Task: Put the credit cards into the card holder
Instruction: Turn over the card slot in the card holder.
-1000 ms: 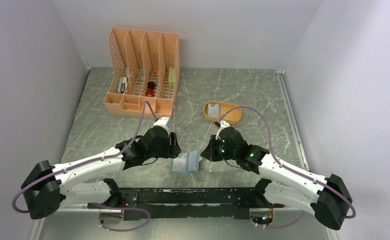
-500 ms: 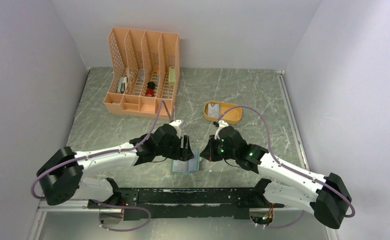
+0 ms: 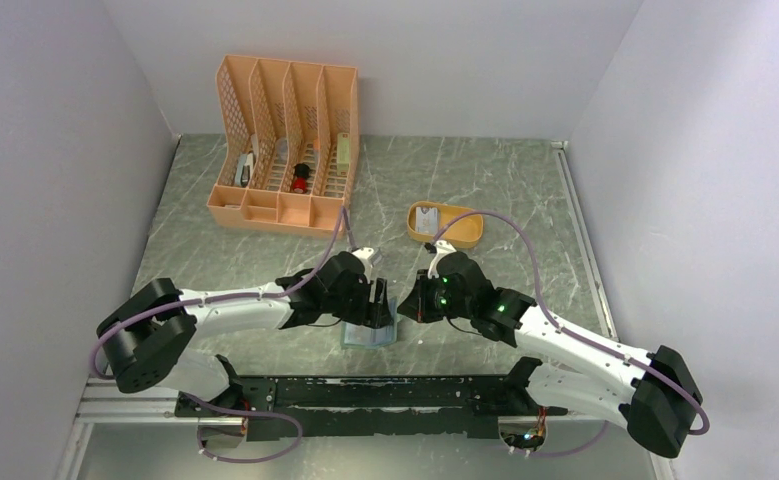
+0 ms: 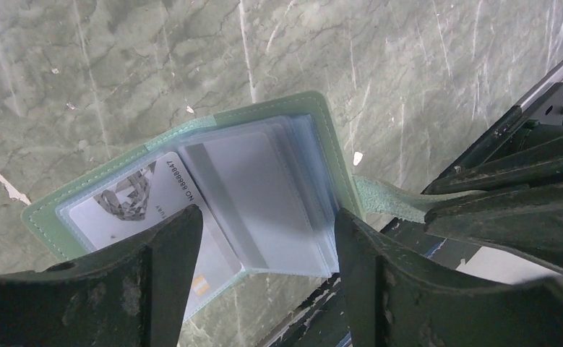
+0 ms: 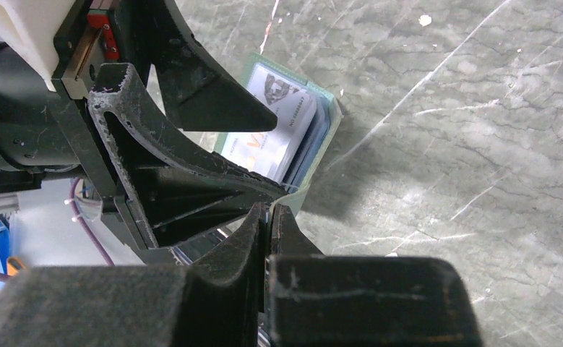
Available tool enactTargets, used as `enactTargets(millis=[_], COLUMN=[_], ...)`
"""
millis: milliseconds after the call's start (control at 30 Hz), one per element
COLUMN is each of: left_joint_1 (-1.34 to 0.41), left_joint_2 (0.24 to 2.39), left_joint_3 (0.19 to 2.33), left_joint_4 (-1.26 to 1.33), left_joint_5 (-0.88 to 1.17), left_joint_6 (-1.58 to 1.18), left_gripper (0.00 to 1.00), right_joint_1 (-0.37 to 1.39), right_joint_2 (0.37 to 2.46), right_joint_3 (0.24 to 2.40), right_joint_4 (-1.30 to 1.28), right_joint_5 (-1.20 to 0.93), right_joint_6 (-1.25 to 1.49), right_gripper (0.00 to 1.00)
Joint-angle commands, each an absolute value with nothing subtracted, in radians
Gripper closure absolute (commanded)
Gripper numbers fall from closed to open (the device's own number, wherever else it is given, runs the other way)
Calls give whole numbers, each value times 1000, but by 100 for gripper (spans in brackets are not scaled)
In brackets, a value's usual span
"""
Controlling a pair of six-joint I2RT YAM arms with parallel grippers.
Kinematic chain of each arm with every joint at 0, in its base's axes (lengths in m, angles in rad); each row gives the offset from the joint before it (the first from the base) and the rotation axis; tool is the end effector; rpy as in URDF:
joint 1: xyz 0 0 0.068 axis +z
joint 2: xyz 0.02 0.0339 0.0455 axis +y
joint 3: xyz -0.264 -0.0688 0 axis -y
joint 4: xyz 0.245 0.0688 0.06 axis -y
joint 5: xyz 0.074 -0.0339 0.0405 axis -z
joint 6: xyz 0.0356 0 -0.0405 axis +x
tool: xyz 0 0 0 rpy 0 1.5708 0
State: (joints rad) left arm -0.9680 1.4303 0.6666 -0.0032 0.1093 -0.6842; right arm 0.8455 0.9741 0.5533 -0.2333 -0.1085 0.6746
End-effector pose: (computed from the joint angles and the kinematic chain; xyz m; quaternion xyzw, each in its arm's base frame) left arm 0.1557 -0.2331 0.1729 0.1511 0.9067 -0.3213 0.2278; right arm 0.1342 0.1572 0.2200 -0.1003 0.8902 0.3396 0.2867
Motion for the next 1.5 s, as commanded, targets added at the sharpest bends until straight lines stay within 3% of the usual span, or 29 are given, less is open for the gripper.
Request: enactTargets(millis=[0, 200, 467, 1033, 1467], left_joint_1=[-977, -977, -976, -977, -976], left_joint_2=[1439, 1446, 1408, 1350, 1361], left_joint_3=[702, 704, 709, 694, 704], left_joint_4=[14, 2, -79, -104, -105], left_joint_5=[97, 71, 2, 2, -16], left_joint_6=[-654, -650, -647, -652, -652], left_gripper=[29, 32, 44, 50, 64], right_joint_1=[845, 845, 845, 845, 845], right_joint_2=[975, 977, 978, 964, 960], right_joint_3=[571, 569, 574, 522, 495], right_joint_4=[-215, -212, -221, -214, -212], right_joint_5=[-120, -121, -115, -100, -87], right_joint_6=[664, 667, 660, 680, 691], right_gripper=[100, 100, 100, 100, 100])
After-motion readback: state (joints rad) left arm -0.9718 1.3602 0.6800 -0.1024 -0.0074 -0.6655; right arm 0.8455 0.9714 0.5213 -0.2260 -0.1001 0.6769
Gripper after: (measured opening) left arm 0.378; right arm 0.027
